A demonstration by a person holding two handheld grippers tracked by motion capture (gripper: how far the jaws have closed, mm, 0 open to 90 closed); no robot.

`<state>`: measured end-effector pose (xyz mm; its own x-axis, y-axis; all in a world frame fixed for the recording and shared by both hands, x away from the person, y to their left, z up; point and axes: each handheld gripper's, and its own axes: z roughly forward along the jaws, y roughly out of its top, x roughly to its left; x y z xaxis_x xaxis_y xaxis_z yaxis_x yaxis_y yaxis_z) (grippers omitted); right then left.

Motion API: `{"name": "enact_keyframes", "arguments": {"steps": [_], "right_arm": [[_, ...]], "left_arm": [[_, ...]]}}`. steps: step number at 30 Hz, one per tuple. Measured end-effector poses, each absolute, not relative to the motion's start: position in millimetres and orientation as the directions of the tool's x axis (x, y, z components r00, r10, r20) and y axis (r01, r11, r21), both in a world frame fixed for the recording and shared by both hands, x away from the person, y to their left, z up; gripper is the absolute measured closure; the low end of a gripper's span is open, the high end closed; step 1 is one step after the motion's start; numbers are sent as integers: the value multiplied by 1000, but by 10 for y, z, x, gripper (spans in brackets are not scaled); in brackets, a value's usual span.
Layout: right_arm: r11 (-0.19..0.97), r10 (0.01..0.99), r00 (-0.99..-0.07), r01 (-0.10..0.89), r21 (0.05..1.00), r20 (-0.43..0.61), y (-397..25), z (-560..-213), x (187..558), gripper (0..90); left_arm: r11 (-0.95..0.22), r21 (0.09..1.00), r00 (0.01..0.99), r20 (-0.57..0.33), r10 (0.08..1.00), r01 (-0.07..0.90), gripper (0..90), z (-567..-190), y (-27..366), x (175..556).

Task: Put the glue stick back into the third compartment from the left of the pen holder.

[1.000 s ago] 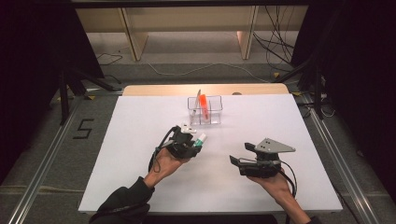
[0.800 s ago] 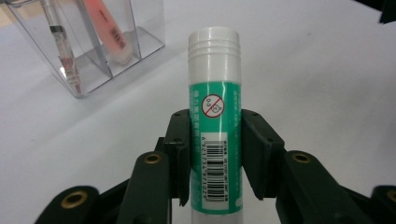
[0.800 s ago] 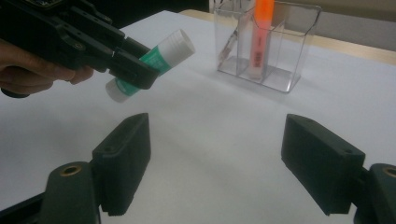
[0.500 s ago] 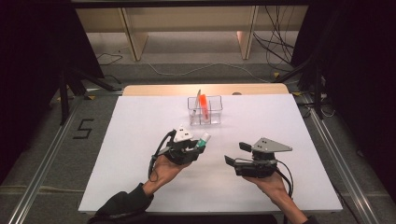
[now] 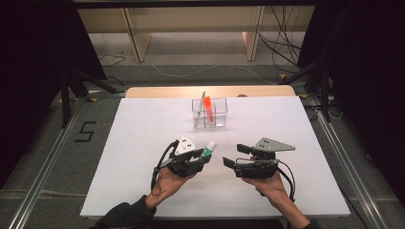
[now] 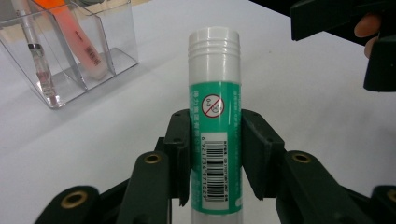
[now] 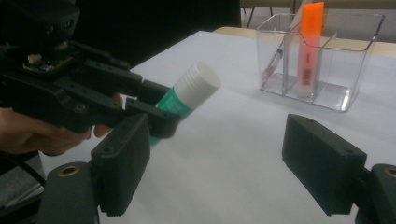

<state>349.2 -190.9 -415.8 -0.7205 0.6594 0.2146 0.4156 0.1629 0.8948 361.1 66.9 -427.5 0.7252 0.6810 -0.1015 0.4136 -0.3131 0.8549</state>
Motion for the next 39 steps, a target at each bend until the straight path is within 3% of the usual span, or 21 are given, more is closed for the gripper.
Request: {"name": "enact_keyframes", "arguments": {"steps": [20,39], "right_arm": [[97,607,-722,482,871,332,-1704,-4141,3637,244],[41,550,-714,541,840,433,-1495,-4186,3747,372]], "left_arm": [[-289,871,719,-101,688,398,656,-4272,657,3521],[-269,890,724,-93,684,368,655,-4241,652,3431]]}}
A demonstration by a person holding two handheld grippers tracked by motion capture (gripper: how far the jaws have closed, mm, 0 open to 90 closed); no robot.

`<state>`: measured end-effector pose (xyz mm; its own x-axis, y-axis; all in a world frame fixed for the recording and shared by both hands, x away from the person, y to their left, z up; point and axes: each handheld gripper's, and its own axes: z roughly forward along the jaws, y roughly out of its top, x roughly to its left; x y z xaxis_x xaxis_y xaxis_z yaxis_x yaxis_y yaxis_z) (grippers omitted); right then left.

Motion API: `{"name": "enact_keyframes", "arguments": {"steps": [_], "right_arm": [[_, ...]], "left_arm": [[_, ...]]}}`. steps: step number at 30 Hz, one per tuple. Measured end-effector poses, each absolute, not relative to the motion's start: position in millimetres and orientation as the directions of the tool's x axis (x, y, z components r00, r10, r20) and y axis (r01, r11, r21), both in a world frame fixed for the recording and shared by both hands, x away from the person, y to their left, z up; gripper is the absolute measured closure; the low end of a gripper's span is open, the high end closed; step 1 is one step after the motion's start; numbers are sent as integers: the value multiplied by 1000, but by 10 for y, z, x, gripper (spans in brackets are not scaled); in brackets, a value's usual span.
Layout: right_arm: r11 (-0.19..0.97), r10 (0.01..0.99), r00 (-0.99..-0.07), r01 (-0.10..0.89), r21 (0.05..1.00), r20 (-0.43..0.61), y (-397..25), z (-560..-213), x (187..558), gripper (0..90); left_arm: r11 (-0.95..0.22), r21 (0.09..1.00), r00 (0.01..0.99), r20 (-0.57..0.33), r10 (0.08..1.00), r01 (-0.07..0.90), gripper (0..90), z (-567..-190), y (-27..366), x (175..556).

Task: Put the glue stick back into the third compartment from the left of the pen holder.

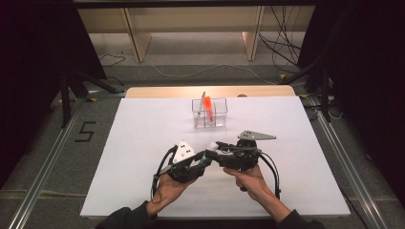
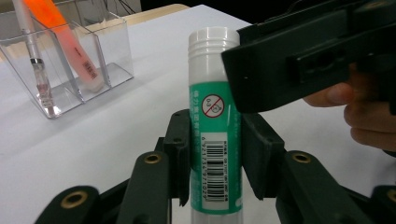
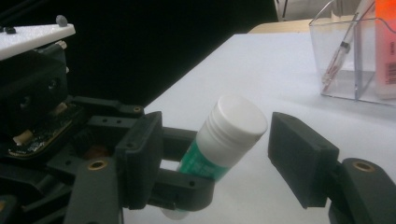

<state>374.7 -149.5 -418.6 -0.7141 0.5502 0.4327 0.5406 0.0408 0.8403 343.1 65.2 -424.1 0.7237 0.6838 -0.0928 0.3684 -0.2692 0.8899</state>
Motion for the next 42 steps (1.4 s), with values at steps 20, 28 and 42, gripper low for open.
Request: {"name": "enact_keyframes", "arguments": {"steps": [20,28,42], "right_arm": [[-12,529,-689,578,816,496,-1465,-4211,3777,550],[-37,516,-677,594,804,524,-1468,-4207,3773,606],[-39,534,-687,562,826,493,-1513,-4154,3751,653]], "left_arm": [[-240,907,721,-93,687,346,655,-4208,645,3387],[-238,910,721,-90,687,340,655,-4203,645,3379],[-298,847,734,-150,663,441,269,-4181,686,3434]]}}
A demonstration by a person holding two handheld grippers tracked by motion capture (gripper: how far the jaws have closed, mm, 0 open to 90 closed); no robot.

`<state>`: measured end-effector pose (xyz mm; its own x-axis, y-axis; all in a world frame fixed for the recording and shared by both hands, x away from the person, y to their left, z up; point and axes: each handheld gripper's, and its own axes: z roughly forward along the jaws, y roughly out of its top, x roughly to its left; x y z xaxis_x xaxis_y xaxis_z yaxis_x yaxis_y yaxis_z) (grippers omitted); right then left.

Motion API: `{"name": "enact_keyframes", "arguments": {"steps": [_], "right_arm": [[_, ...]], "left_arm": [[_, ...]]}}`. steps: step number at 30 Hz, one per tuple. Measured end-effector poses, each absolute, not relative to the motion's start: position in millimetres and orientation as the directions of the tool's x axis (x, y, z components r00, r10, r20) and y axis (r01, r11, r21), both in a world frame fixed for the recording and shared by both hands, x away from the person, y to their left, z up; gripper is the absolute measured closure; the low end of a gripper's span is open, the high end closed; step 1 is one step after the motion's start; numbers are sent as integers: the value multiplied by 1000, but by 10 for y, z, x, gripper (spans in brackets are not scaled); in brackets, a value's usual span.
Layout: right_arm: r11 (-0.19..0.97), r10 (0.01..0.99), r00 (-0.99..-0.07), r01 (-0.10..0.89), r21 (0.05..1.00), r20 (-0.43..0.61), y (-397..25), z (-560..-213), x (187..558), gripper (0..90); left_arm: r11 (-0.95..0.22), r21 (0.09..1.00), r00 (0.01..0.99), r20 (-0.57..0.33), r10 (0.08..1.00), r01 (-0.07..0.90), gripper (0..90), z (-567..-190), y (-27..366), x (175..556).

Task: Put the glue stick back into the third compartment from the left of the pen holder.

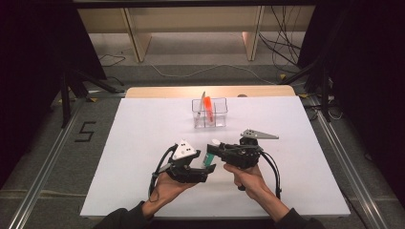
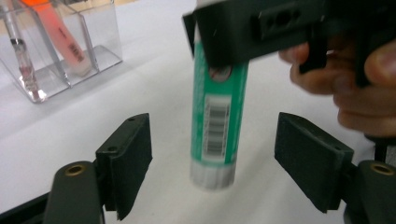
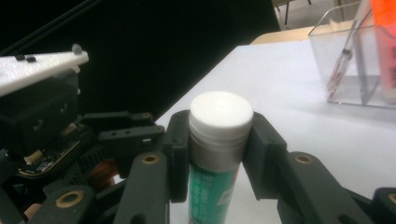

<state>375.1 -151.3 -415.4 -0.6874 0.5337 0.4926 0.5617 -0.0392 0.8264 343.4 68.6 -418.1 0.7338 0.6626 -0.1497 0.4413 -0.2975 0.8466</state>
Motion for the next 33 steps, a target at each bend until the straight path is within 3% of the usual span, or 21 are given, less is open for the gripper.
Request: {"name": "enact_keyframes", "arguments": {"steps": [18,33], "right_arm": [[-58,632,-669,464,884,392,-1781,-3980,3979,654],[-53,713,-620,419,906,328,-1839,-3823,4368,653]], "left_arm": [[-299,845,725,-142,674,444,208,-4197,1299,3469],[-270,865,701,-124,702,423,188,-4233,1556,3441]]}}
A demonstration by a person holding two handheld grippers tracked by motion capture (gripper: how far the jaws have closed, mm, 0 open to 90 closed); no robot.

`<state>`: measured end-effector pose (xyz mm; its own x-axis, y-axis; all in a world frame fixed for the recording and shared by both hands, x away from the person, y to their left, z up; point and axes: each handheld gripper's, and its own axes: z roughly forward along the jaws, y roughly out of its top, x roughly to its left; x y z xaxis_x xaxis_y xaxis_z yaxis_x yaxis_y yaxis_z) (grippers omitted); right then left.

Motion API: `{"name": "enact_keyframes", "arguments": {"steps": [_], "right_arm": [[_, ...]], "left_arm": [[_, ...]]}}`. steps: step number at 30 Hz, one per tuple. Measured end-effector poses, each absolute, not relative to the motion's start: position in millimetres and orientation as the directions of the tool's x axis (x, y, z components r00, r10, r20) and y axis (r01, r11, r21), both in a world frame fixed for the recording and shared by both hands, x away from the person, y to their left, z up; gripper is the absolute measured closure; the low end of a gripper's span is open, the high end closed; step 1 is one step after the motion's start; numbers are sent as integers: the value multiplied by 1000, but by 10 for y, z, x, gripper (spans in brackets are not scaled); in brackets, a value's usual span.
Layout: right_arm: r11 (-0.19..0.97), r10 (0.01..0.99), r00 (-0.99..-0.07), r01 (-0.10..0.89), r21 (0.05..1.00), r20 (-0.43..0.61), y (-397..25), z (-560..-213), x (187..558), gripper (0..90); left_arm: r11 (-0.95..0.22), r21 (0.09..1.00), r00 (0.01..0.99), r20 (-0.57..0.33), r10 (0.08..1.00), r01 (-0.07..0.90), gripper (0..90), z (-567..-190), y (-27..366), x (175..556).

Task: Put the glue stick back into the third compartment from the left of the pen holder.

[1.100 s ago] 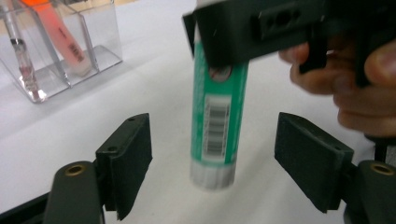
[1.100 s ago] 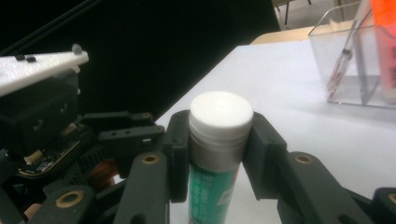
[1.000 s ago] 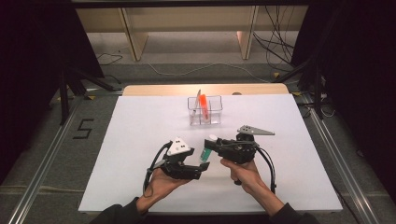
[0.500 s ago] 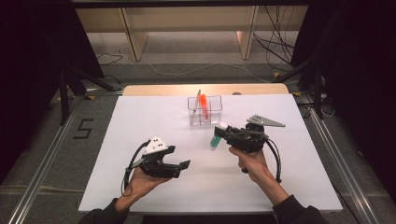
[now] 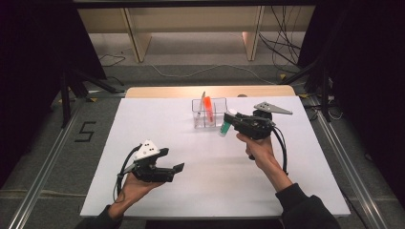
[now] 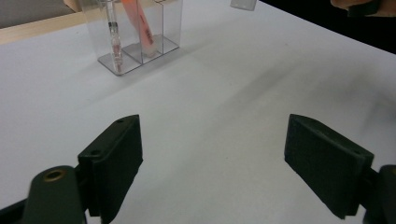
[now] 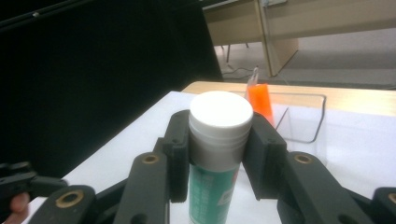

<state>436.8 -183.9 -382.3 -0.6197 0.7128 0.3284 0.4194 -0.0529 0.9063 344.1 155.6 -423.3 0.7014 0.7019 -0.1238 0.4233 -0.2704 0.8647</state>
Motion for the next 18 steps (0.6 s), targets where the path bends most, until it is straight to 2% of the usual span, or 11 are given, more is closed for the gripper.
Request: {"name": "enact_keyframes", "arguments": {"steps": [18], "right_arm": [[-52,769,-570,398,916,291,-1728,-3657,4834,653]], "left_arm": [[-240,876,680,-125,723,417,168,-4235,1658,3417]]}}
